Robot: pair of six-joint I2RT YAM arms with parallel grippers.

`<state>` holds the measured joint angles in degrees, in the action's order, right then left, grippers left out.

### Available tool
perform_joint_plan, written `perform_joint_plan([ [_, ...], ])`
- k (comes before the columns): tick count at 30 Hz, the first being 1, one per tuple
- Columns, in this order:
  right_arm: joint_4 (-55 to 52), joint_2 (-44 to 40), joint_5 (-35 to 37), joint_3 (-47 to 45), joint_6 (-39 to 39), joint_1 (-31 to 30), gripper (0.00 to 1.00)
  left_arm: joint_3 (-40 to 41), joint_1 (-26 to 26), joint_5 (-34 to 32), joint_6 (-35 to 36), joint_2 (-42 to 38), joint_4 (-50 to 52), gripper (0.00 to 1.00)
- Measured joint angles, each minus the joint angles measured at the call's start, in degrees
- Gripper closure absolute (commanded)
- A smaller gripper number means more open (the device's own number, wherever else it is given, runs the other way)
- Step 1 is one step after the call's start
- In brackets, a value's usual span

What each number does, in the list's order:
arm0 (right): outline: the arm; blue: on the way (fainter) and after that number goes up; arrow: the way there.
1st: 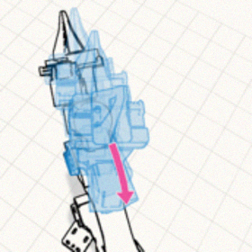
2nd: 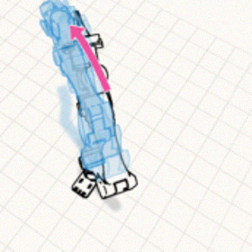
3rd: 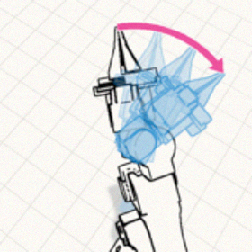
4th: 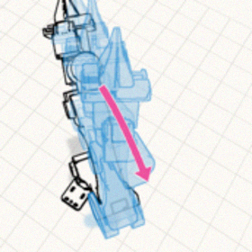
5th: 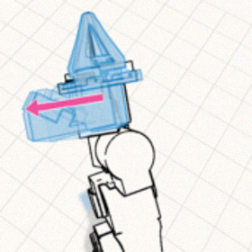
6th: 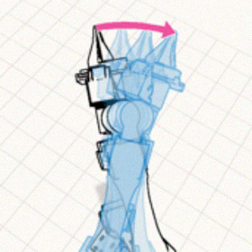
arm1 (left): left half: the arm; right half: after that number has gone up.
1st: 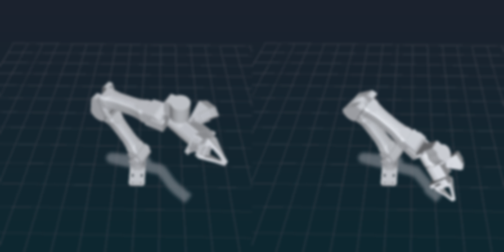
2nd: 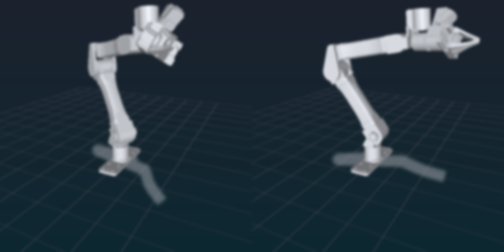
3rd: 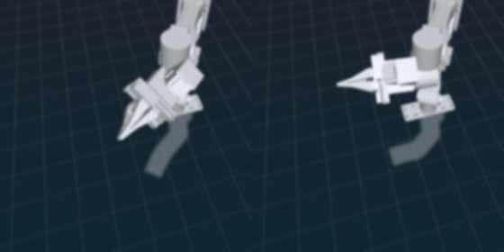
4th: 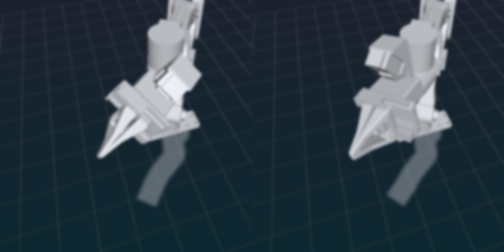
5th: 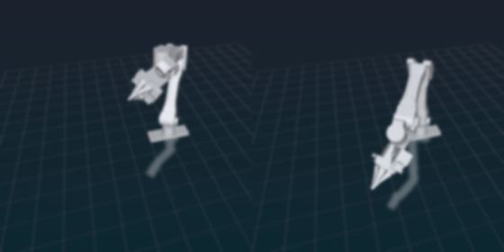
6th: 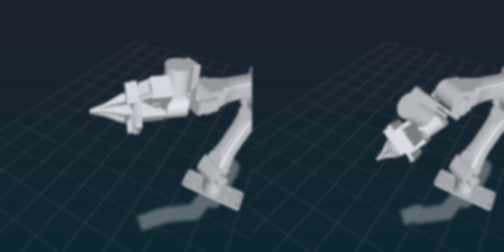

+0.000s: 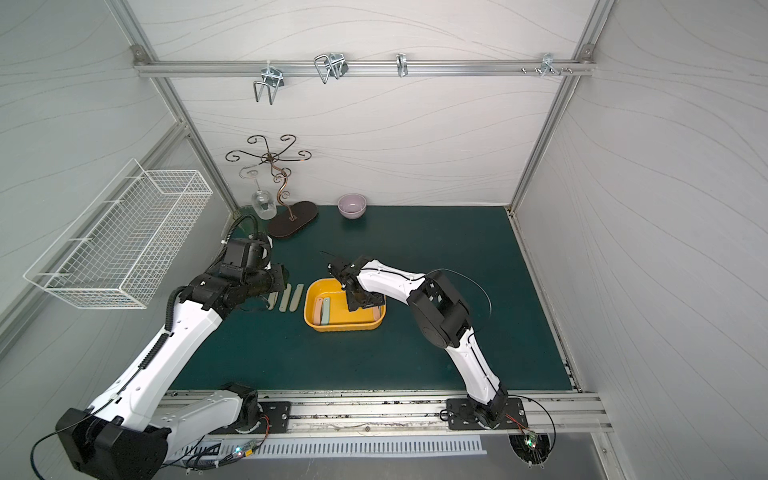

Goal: Take the fruit knife out of the storage box
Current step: Pick up the fruit knife from the storage box.

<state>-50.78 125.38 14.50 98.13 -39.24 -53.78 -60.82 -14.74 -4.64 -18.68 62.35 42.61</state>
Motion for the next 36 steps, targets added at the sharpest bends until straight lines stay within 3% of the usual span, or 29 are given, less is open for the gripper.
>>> perform_joint_plan([
  [20,3.87,-0.63,-4.26,-1.73,-0.24,1.14,0.46,-0.2,0.0,0.83,0.0,-1.11,-0.11,0.59],
  [25,4.02,-1.36,-4.31,-2.91,-0.04,1.51,0.59,-0.09,0.0,0.85,-0.02,-1.14,-0.44,0.59],
  [31,4.09,-1.77,-4.48,-3.54,0.13,1.81,0.81,0.02,0.0,0.87,-0.02,-1.14,-0.79,0.59],
  [36,4.17,-1.9,-4.5,-3.72,0.85,1.9,0.88,0.28,0.0,1.03,-0.13,-1.14,-1.33,0.59],
])
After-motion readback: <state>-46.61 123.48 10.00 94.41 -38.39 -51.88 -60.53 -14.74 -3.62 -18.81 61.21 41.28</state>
